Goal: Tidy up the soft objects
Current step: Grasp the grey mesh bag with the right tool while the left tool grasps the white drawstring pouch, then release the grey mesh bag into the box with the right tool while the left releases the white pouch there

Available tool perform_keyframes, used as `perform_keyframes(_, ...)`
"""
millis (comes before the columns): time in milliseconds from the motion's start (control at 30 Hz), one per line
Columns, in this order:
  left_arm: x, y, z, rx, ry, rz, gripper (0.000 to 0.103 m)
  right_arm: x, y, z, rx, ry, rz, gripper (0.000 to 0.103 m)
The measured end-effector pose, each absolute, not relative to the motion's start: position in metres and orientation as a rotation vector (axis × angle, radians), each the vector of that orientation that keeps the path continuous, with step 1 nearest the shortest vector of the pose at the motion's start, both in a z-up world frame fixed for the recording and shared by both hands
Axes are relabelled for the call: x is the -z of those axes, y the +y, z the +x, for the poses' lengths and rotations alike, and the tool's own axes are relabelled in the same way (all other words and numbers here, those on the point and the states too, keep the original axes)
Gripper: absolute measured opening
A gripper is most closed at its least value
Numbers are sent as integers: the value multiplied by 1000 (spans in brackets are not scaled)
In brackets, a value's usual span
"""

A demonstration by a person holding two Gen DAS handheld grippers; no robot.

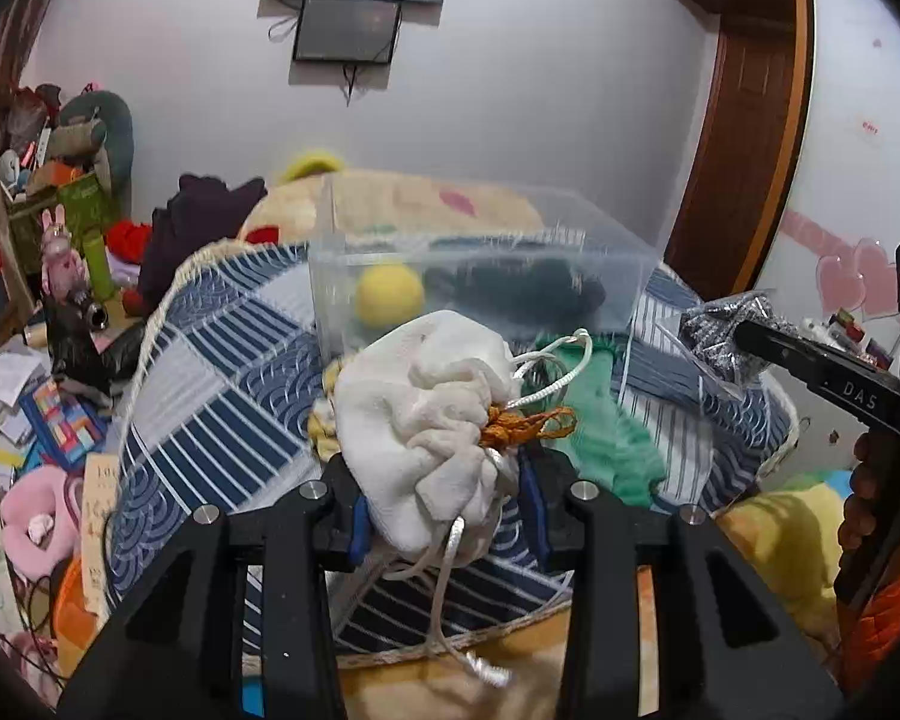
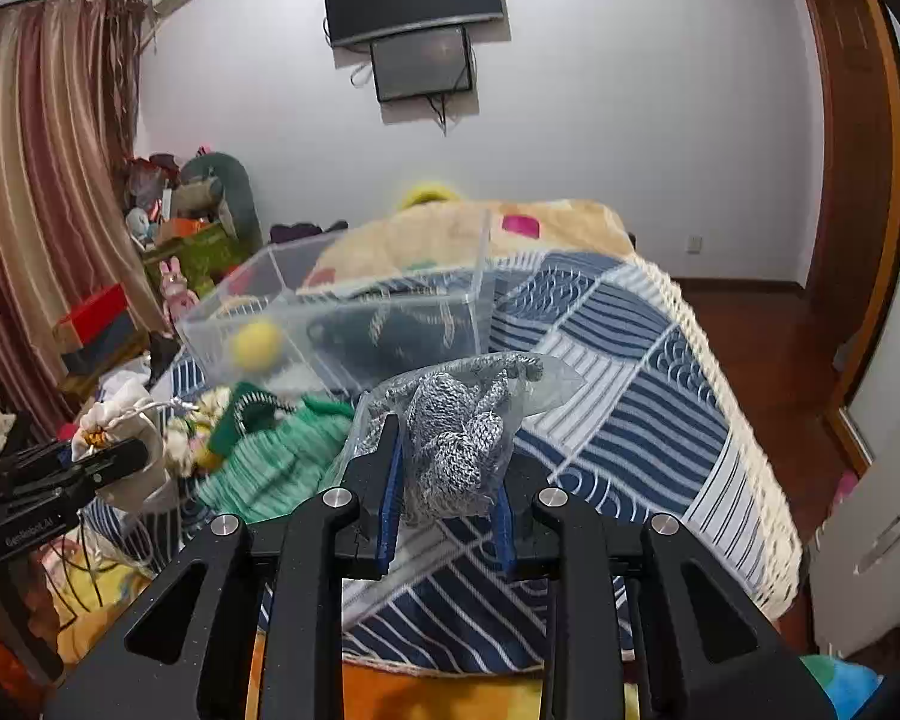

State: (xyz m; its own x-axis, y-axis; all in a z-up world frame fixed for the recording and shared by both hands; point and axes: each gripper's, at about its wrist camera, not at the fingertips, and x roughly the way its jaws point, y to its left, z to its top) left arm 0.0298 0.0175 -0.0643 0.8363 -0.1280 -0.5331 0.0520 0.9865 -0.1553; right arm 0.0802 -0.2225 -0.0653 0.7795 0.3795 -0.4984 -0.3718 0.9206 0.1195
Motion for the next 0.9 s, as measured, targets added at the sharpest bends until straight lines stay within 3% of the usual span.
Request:
perform_keyframes(467,4,36,59,77,433,-98,39,5,-199,95,-431,363,-40,23)
perform_keyframes(900,4,37,127,102,502,-112,39,7,-148,146,-477,397,-68,23)
